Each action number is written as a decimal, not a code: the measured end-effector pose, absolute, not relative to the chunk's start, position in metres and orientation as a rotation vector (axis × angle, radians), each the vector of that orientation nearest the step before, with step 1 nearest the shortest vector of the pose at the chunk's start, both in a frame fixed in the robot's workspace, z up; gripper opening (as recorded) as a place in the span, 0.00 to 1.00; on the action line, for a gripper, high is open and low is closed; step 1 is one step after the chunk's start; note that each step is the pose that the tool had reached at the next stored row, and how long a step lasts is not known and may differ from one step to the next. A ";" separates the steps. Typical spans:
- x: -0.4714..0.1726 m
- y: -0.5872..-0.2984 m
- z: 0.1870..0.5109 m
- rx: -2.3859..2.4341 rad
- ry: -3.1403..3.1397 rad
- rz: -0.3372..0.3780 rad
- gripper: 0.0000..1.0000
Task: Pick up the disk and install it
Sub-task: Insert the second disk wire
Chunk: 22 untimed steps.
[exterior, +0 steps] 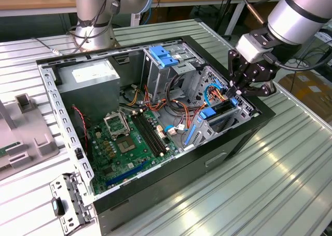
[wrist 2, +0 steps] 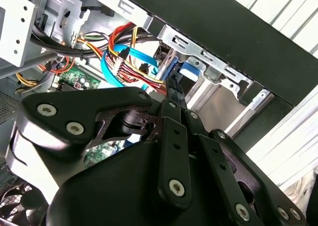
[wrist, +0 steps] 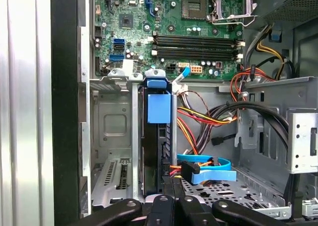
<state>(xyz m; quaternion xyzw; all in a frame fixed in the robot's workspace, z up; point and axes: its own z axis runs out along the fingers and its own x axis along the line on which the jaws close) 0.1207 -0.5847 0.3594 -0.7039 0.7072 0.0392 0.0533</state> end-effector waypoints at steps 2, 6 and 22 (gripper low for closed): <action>0.121 -0.585 0.358 -2.139 2.149 0.119 0.11; 0.121 -0.585 0.356 -2.139 2.149 0.119 0.11; 0.121 -0.585 0.345 -2.139 2.149 0.119 0.11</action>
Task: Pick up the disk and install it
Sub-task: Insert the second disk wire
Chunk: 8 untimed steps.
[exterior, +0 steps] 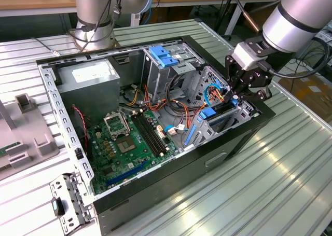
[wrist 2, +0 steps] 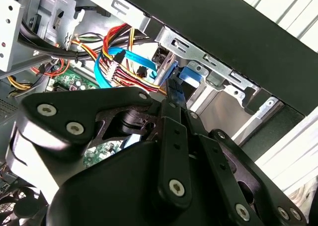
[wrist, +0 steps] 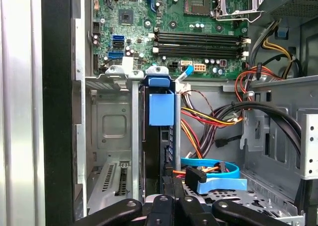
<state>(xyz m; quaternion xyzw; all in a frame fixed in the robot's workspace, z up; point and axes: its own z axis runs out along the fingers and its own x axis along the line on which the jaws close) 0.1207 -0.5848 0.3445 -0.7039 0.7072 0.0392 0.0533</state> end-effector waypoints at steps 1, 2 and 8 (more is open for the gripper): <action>0.121 -0.585 0.345 -2.139 2.149 0.119 0.11; 0.121 -0.585 0.347 -2.139 2.149 0.120 0.11; 0.121 -0.585 0.366 -2.139 2.149 0.119 0.11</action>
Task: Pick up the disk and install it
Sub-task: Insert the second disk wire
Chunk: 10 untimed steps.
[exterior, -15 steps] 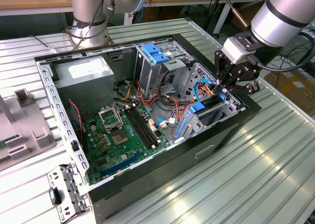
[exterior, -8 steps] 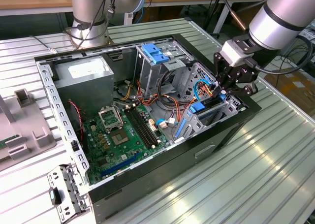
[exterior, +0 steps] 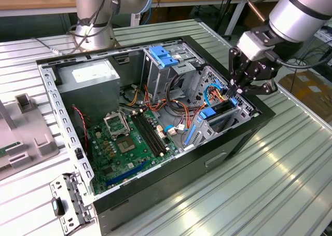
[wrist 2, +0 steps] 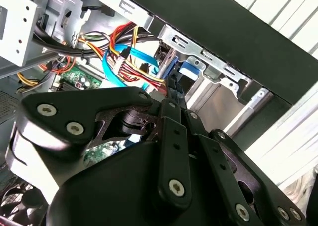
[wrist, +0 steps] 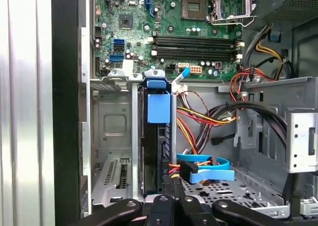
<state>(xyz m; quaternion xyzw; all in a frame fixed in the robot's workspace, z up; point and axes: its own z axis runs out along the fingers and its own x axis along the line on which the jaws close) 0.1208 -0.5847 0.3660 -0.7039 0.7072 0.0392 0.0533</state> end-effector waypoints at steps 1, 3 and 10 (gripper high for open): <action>0.121 -0.585 0.369 -2.139 2.149 0.119 0.11; 0.121 -0.585 0.373 -2.139 2.149 0.119 0.11; 0.121 -0.585 0.376 -2.139 2.149 0.119 0.11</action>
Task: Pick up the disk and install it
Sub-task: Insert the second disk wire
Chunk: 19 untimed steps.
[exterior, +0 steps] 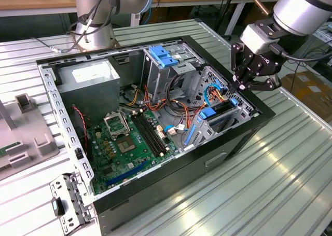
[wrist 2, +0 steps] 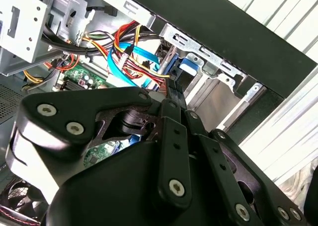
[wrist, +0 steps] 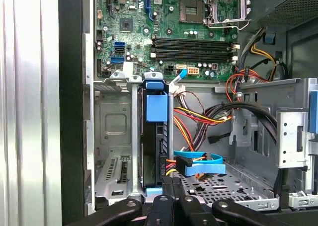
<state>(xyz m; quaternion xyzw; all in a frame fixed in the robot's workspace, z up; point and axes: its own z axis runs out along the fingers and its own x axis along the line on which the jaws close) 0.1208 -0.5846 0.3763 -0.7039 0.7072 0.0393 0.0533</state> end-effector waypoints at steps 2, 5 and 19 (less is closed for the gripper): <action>0.121 -0.585 0.376 -2.139 2.149 0.119 0.11; 0.121 -0.585 0.377 -2.139 2.149 0.119 0.24; 0.121 -0.575 0.377 -2.139 2.149 0.119 0.48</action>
